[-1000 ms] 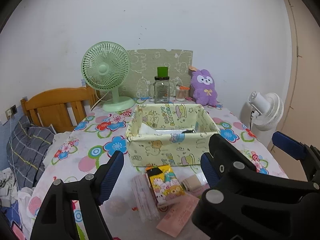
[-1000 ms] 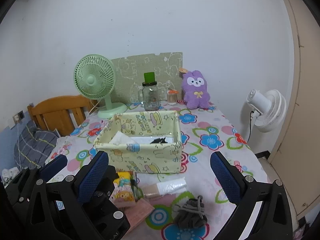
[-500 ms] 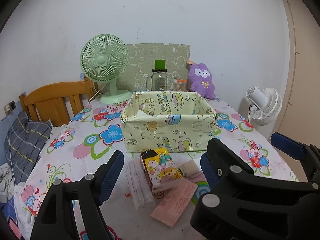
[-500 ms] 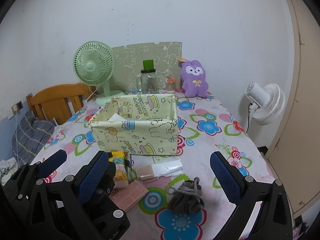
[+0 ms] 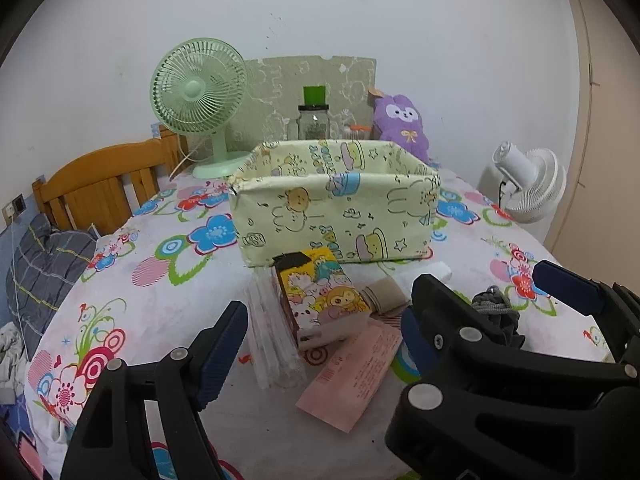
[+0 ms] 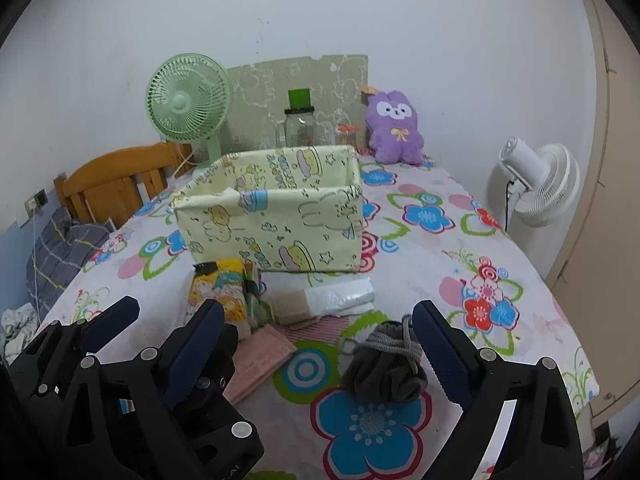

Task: Organize soft objects
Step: 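Grasp the cartoon-printed tissue pack with the left tool while the right tool reaches the grey loofah, then lift the tissue pack with the left tool while the right tool grasps and lifts the grey loofah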

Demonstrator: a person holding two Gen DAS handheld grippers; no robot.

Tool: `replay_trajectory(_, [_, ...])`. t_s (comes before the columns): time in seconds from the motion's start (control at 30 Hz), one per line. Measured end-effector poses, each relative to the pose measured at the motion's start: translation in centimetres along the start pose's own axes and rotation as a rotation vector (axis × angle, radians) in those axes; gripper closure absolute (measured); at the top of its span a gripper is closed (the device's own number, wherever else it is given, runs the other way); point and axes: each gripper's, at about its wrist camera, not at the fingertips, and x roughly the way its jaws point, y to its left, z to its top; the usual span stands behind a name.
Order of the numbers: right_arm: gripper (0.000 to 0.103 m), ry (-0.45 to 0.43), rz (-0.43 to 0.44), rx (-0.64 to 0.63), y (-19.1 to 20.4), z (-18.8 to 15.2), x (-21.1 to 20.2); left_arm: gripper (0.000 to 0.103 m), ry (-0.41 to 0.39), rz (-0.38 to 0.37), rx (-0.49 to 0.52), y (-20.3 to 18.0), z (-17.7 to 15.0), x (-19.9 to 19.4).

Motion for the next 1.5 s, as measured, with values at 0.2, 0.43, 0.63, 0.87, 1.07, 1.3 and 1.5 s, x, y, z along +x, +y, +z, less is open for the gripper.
replay_trajectory(0.2, [0.007, 0.022, -0.03, 0.026, -0.5, 0.1, 1.2, 0.024, 0.027, 0.011, -0.013, -0.1, 0.2, 1.3])
replay_trajectory(0.43, [0.007, 0.039, -0.036, 0.051, -1.0, 0.5, 2.5, 0.027, 0.056, 0.003, -0.036, 0.1, 0.7, 3.0])
replay_trajectory(0.63, [0.007, 0.065, -0.046, 0.071, -1.7, 0.4, 3.6, 0.034, 0.084, -0.002, -0.025, -0.4, 0.7, 4.3])
replay_trajectory(0.87, [0.007, 0.087, -0.076, 0.08, -2.3, 0.2, 4.4, 0.05, 0.08, 0.012, -0.005, -0.9, 0.6, 5.1])
replay_trajectory(1.07, [0.007, 0.078, -0.07, 0.088, -2.6, 0.3, 4.1, 0.053, 0.055, 0.013, 0.013, -1.4, 0.7, 4.5])
replay_trajectory(1.3, [0.007, 0.065, -0.074, 0.103, -3.6, -0.1, 3.1, 0.053, 0.044, -0.002, 0.037, -2.4, 0.7, 3.7])
replay_trajectory(1.5, [0.008, 0.07, -0.079, 0.118, -4.5, -0.6, 2.6, 0.053, 0.033, -0.045, 0.076, -4.1, 0.1, 2.8])
